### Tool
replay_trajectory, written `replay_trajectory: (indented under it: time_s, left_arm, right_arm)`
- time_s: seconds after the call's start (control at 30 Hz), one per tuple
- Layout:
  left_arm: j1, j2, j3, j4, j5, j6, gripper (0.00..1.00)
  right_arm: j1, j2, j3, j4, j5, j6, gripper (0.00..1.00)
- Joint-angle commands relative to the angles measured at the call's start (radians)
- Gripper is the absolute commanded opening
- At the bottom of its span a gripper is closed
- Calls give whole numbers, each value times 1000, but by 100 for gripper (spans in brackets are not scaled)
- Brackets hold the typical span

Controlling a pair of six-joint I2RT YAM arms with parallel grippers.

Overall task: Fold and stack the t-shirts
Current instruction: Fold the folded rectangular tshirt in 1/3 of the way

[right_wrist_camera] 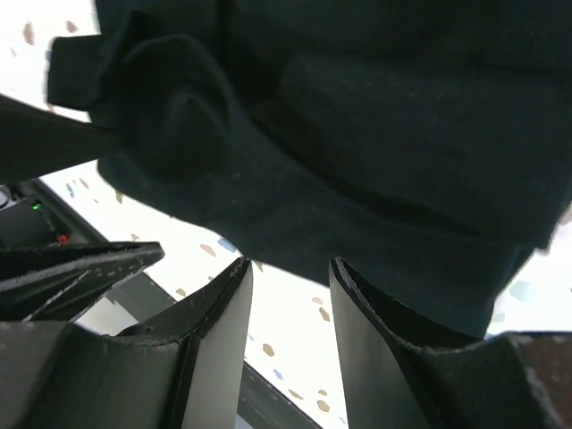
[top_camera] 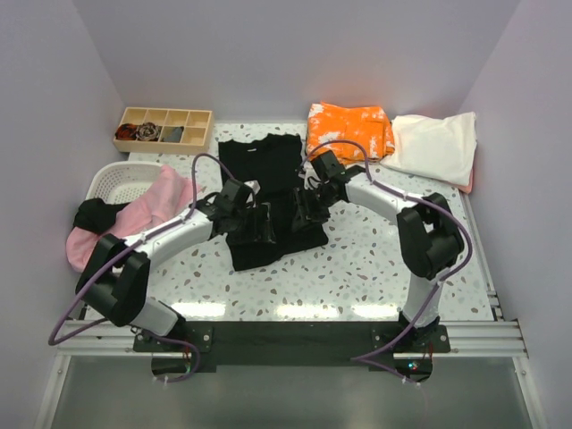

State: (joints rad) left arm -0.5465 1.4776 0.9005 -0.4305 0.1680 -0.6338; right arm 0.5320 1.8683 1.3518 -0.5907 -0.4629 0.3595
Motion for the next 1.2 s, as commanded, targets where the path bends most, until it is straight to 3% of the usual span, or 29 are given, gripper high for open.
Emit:
replay_trajectory:
  time_s: [0.0, 0.43, 0.8, 0.93, 1.17]
  left_arm:
    - [-1, 26, 21, 24, 1, 29, 84]
    - [6, 135, 48, 159, -301, 82, 84]
    - [63, 197, 26, 308, -450, 175, 85]
    - [69, 182, 11, 337, -484, 210, 85]
    - [69, -17, 44, 256, -501, 220, 91]
  right_arm:
    - [2, 41, 67, -15, 23, -5, 44]
    - [-20, 222, 242, -18, 161, -30, 45]
    - [-118, 265, 230, 57, 214, -42, 47]
    - [-135, 195, 176, 136, 156, -60, 50]
    - [-136, 14, 73, 150, 198, -97, 56]
